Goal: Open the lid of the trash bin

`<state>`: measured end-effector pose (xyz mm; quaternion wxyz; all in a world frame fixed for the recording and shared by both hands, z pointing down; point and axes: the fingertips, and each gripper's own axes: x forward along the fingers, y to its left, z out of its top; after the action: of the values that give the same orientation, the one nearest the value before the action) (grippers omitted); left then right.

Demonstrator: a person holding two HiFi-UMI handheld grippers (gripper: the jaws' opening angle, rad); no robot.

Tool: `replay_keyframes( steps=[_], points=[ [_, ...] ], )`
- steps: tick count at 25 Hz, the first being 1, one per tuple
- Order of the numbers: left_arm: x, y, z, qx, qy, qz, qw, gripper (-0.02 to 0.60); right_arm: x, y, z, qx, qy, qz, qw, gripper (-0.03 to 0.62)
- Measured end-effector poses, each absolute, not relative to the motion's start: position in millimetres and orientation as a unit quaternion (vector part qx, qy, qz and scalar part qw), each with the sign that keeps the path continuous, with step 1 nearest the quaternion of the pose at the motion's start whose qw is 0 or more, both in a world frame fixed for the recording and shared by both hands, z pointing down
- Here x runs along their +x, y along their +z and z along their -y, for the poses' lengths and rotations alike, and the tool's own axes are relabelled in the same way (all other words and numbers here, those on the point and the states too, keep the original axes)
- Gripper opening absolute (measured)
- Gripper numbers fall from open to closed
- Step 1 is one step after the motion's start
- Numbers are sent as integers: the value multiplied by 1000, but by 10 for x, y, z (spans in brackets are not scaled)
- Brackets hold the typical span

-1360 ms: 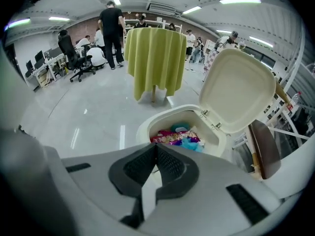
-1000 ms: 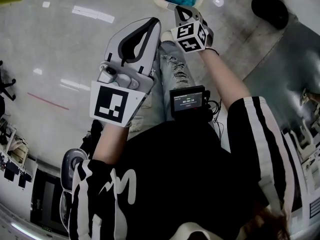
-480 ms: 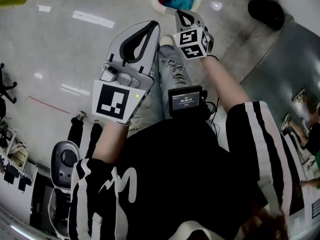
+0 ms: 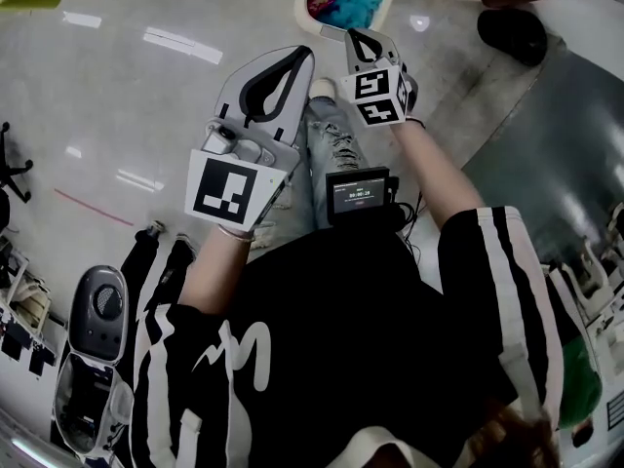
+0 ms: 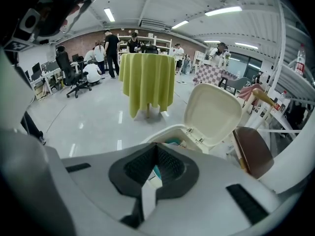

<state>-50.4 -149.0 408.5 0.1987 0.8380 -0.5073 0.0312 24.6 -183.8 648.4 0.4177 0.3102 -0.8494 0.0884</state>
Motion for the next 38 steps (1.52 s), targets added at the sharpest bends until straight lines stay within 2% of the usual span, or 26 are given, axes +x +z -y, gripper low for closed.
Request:
replay_keyframes(
  steps=[38],
  points=[
    [-485, 3499, 1435, 836, 11, 517, 183, 6, 425, 5139, 1964, 386, 60, 861, 325, 3]
  ],
)
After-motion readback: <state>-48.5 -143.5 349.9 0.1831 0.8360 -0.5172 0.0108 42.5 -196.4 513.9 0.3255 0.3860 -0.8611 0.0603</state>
